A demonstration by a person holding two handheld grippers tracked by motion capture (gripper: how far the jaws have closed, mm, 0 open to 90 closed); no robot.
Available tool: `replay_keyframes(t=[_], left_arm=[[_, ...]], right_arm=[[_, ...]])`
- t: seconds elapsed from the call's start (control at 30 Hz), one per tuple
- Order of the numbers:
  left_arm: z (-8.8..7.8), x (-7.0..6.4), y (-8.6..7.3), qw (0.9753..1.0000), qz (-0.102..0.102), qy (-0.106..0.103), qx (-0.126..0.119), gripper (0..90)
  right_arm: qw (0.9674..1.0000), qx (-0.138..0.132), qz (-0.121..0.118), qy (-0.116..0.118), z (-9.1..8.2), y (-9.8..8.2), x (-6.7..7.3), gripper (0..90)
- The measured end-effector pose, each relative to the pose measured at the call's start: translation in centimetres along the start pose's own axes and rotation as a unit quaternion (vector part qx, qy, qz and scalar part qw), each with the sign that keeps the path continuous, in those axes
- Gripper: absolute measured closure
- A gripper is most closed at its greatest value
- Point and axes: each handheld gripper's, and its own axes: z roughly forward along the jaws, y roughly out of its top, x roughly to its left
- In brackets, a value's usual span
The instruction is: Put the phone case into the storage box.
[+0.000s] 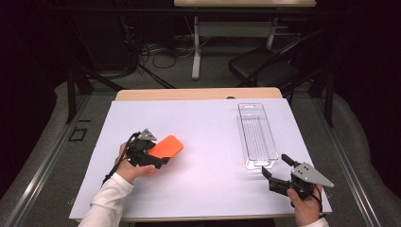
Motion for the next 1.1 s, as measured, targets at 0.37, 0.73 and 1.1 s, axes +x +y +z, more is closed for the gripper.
replay_keyframes(t=[0.37,0.73,1.1], left_arm=[[-0.3,-3.8,5.0,0.9986,0.045,-0.026,-0.005,15.9],[0.6,-5.0,5.6,0.9972,0.055,-0.048,-0.013,15.9],[0.4,-4.8,4.7,0.9959,0.053,-0.066,-0.032,16.0]], right_arm=[[1.0000,-0.003,0.000,0.001,0.4,0.6,0.4,14.5],[1.0000,0.008,-0.002,0.001,1.3,0.7,0.6,14.5],[0.9985,0.034,-0.030,0.031,2.7,1.2,1.8,14.8]])
